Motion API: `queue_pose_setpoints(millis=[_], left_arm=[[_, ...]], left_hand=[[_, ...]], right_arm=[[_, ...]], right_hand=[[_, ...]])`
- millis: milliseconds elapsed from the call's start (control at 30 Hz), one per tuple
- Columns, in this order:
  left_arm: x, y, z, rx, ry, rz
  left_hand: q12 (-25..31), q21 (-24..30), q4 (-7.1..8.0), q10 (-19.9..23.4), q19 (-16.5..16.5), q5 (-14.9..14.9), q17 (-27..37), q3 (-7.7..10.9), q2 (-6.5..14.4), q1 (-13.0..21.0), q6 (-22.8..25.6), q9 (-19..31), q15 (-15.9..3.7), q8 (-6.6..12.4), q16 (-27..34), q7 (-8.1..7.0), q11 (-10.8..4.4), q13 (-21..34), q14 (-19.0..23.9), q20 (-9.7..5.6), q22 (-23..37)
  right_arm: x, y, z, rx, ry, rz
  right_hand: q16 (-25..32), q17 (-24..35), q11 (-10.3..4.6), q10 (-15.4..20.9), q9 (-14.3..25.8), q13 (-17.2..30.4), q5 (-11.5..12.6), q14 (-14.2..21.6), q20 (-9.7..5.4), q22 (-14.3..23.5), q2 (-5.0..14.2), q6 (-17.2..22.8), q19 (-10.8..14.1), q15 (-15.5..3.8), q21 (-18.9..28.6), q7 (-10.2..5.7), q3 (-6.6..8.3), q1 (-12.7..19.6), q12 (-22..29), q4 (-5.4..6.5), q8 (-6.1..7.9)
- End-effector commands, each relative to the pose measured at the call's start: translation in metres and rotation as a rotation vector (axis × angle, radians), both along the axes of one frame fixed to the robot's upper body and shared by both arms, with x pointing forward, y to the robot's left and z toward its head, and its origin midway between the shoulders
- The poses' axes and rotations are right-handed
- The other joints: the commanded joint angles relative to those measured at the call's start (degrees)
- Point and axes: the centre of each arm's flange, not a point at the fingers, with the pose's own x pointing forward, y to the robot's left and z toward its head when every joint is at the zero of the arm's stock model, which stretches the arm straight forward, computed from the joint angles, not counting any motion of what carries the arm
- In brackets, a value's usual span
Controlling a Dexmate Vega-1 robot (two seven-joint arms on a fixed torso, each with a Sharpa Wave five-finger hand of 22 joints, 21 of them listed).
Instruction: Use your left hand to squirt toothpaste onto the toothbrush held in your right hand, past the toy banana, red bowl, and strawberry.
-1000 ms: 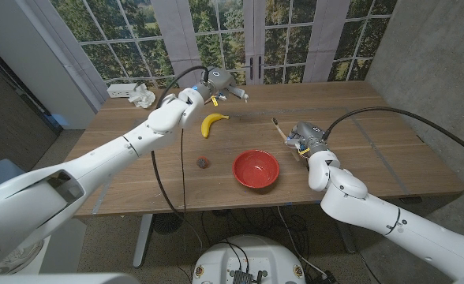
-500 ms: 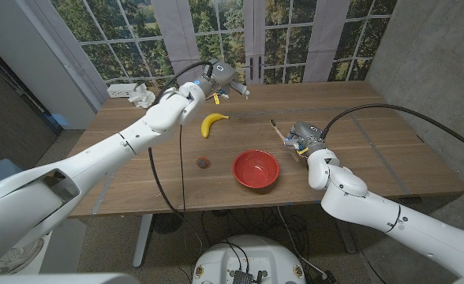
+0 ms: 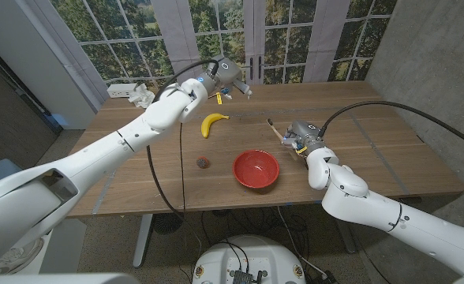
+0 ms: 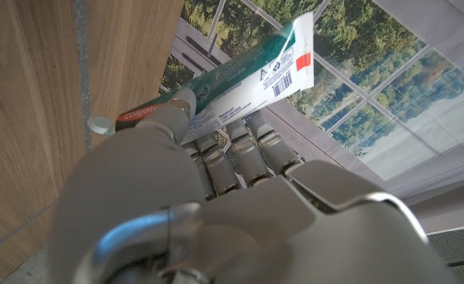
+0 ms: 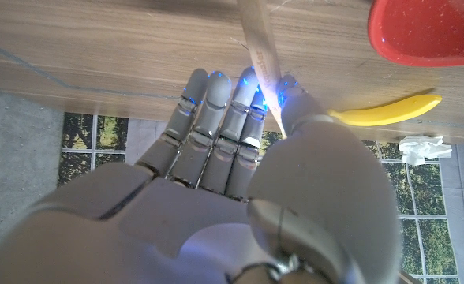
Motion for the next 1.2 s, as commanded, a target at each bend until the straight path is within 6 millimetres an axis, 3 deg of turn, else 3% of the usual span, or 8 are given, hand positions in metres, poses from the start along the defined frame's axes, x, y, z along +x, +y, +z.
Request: queue_pose_setpoints(millis=[33,1200], left_arm=[[-0.011,-0.006,0.009,0.054,-0.032,0.013],[-0.040,-0.036,0.016,0.259,-0.048,0.038]], left_hand=[[-0.13,0.21,0.06,0.08,-0.07,0.36,0.09,-0.41,-0.18,0.63,0.00,0.21,-9.97,-0.32,-0.06,-0.42,-0.14,0.25,-0.20,-0.42,0.22],[-0.47,0.44,0.00,0.07,-0.52,0.45,0.21,-1.18,-0.50,1.49,0.47,0.25,-10.00,-0.53,-0.54,-1.36,-0.36,0.63,-0.58,-1.19,0.18]], right_arm=[[0.008,0.007,0.007,-0.046,0.016,-0.001],[0.021,0.024,0.036,-0.122,0.077,-0.118]], right_hand=[[0.36,0.13,-2.67,3.14,0.04,-0.04,0.35,0.45,-0.85,0.02,1.58,0.92,-0.29,-5.42,0.42,-0.24,1.18,2.28,-0.11,0.56,0.37],[0.95,0.30,-2.61,3.50,0.35,0.51,0.41,0.95,-0.62,-0.24,1.38,1.04,-0.41,-5.42,2.32,0.32,1.36,2.42,-0.23,0.46,0.21]])
